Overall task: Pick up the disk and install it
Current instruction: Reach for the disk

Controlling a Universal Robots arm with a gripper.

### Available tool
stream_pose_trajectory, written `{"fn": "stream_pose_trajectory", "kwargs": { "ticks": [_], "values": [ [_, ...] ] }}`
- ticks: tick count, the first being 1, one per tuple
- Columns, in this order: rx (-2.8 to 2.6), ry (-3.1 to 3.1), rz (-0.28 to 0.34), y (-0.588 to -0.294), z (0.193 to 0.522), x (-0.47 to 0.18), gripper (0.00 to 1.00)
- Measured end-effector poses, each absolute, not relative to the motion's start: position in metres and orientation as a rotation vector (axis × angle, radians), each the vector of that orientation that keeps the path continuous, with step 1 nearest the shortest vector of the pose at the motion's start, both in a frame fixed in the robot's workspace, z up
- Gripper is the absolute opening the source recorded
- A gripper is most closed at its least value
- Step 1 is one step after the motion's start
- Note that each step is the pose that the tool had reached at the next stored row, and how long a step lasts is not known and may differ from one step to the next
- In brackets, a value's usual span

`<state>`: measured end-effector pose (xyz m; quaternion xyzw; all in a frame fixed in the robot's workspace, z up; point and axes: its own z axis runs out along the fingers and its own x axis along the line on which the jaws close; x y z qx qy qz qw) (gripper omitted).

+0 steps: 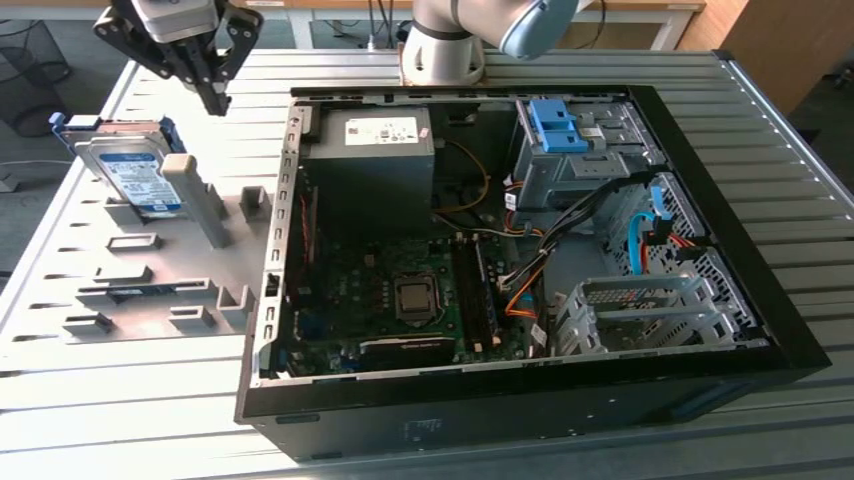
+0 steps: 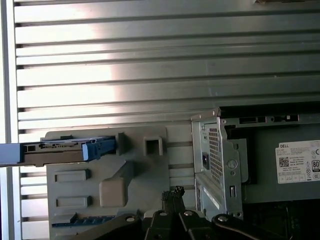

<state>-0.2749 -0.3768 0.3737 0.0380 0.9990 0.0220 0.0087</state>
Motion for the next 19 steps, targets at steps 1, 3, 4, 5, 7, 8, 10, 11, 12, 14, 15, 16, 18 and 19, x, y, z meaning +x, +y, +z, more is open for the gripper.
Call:
{"fn": "stream_pose_trajectory", "kwargs": {
  "ticks": [1,3,4,5,7,8,10,11,12,14,15,16,18,19],
  "values": [
    [0.119,3.121,0.069,-0.377,0.374,-0.275,0.11],
    [0.119,3.121,0.069,-0.377,0.373,-0.277,0.11],
    [0.119,3.121,0.069,-0.377,0.373,-0.278,0.11],
    [0.119,3.121,0.069,-0.377,0.373,-0.28,0.11],
    [0.119,3.121,0.069,-0.376,0.373,-0.284,0.11],
    [0.119,3.121,0.069,-0.375,0.373,-0.286,0.11],
    [0.119,3.121,0.069,-0.374,0.372,-0.294,0.11],
    [0.118,3.121,0.069,-0.373,0.372,-0.298,0.11],
    [0.119,3.121,0.069,-0.373,0.372,-0.303,0.11],
    [0.119,3.121,0.069,-0.371,0.371,-0.311,0.11],
    [0.119,3.121,0.069,-0.37,0.371,-0.315,0.11],
    [0.118,3.121,0.069,-0.368,0.37,-0.318,0.11],
    [0.119,3.121,0.069,-0.364,0.37,-0.323,0.11],
    [0.119,3.121,0.069,-0.362,0.369,-0.326,0.11]
  ]
}}
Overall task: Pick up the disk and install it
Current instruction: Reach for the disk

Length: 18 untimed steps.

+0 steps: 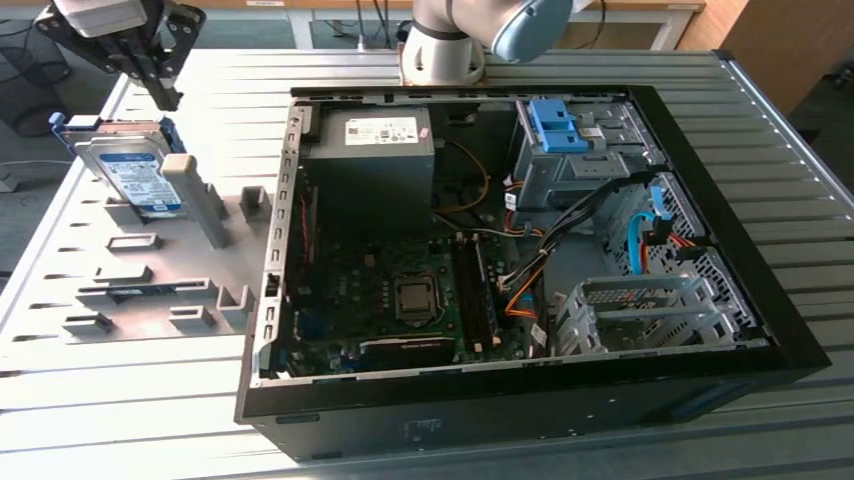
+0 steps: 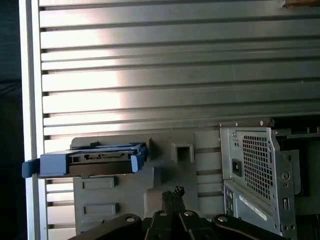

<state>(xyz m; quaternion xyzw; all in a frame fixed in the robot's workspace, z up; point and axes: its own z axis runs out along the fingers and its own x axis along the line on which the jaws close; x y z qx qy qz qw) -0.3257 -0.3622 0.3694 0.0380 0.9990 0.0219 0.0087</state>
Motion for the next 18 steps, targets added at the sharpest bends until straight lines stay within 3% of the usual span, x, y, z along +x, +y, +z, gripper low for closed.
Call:
{"fn": "stream_pose_trajectory", "kwargs": {
  "ticks": [18],
  "values": [
    [0.119,3.121,0.069,-0.356,0.359,-0.398,0.11]
  ]
}}
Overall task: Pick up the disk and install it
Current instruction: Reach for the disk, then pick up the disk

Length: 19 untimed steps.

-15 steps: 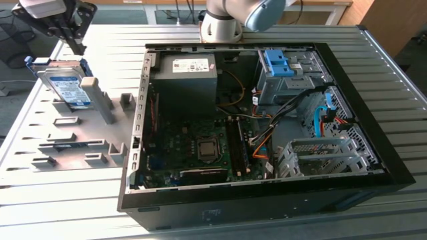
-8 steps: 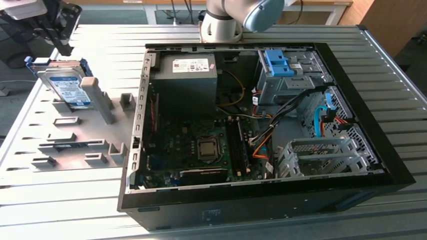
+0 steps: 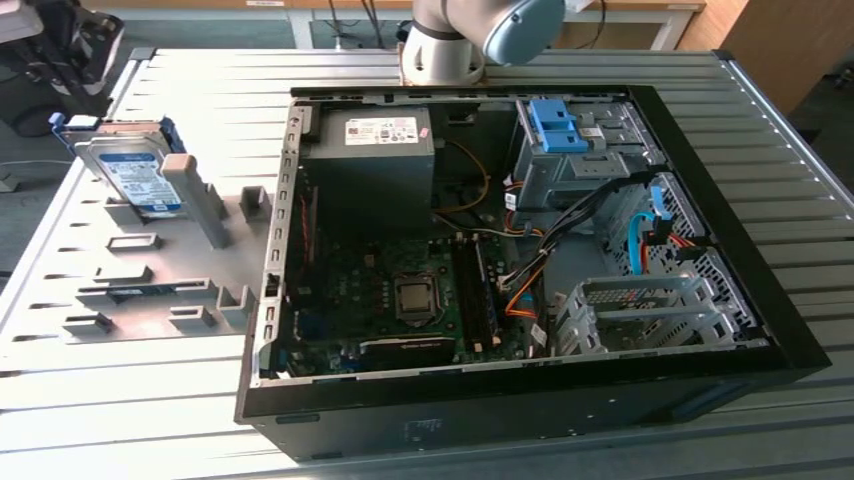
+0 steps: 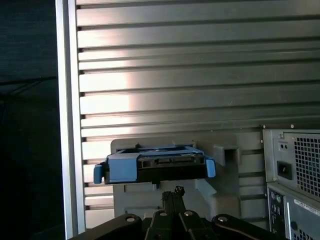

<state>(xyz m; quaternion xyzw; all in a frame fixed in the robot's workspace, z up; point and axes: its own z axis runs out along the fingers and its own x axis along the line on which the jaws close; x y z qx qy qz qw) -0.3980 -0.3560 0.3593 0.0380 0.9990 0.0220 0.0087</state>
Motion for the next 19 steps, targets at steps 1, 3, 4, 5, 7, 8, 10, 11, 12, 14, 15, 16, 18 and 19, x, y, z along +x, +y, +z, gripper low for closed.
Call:
{"fn": "stream_pose_trajectory", "kwargs": {
  "ticks": [1,3,4,5,7,8,10,11,12,14,15,16,18,19],
  "values": [
    [0.119,3.121,0.069,-0.355,0.359,-0.402,0.11],
    [0.119,3.121,0.069,-0.354,0.357,-0.409,0.11],
    [0.118,3.121,0.069,-0.353,0.357,-0.413,0.11],
    [0.118,3.121,0.069,-0.351,0.357,-0.416,0.11],
    [0.119,3.121,0.069,-0.348,0.357,-0.42,0.11],
    [0.119,3.121,0.069,-0.348,0.357,-0.421,0.11],
    [0.119,3.121,0.069,-0.348,0.357,-0.421,0.11],
    [0.118,3.121,0.069,-0.348,0.357,-0.421,0.11],
    [0.119,3.121,0.069,-0.348,0.357,-0.421,0.11],
    [0.119,3.121,0.069,-0.348,0.357,-0.421,0.11],
    [0.119,3.121,0.069,-0.348,0.357,-0.421,0.11],
    [0.119,3.121,0.069,-0.348,0.357,-0.421,0.11],
    [0.119,3.121,0.069,-0.348,0.357,-0.421,0.11],
    [0.119,3.121,0.069,-0.348,0.357,-0.421,0.11]
  ]
}}
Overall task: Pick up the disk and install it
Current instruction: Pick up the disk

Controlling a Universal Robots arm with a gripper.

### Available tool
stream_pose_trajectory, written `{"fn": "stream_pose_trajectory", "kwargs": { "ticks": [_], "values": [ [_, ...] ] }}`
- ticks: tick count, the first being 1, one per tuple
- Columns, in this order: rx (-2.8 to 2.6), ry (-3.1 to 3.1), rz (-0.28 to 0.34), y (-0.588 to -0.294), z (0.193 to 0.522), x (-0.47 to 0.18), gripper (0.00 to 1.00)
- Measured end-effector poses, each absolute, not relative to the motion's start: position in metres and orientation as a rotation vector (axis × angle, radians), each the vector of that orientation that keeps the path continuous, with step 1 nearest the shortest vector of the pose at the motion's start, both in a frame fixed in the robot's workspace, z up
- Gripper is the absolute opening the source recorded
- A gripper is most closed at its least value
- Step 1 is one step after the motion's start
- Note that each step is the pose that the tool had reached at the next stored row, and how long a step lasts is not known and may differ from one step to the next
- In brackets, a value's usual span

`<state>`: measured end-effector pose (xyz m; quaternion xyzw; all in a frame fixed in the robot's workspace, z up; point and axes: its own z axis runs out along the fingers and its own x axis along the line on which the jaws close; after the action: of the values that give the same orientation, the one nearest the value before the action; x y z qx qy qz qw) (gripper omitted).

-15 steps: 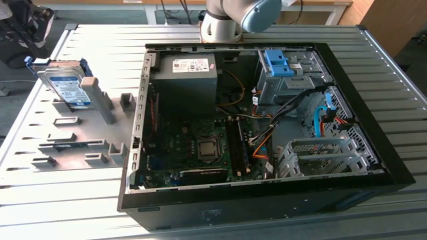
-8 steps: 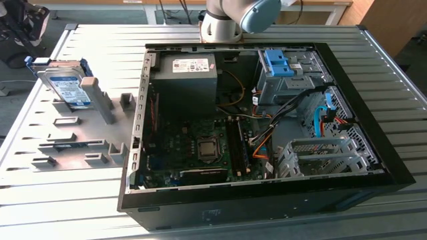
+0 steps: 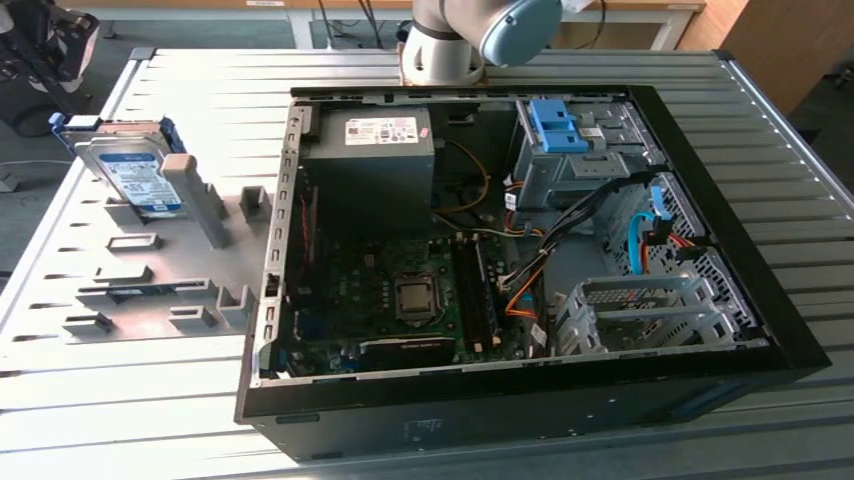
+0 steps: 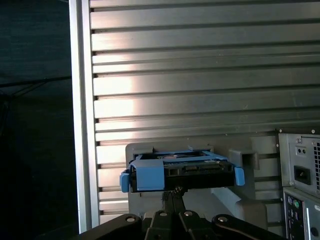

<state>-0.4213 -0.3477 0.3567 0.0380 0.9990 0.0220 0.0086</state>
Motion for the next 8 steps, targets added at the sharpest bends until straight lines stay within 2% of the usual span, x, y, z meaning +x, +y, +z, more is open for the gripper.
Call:
{"fn": "stream_pose_trajectory", "kwargs": {
  "ticks": [8],
  "values": [
    [0.088,3.123,0.069,-0.3477,0.3567,-0.4214,0.11]
  ]
}}
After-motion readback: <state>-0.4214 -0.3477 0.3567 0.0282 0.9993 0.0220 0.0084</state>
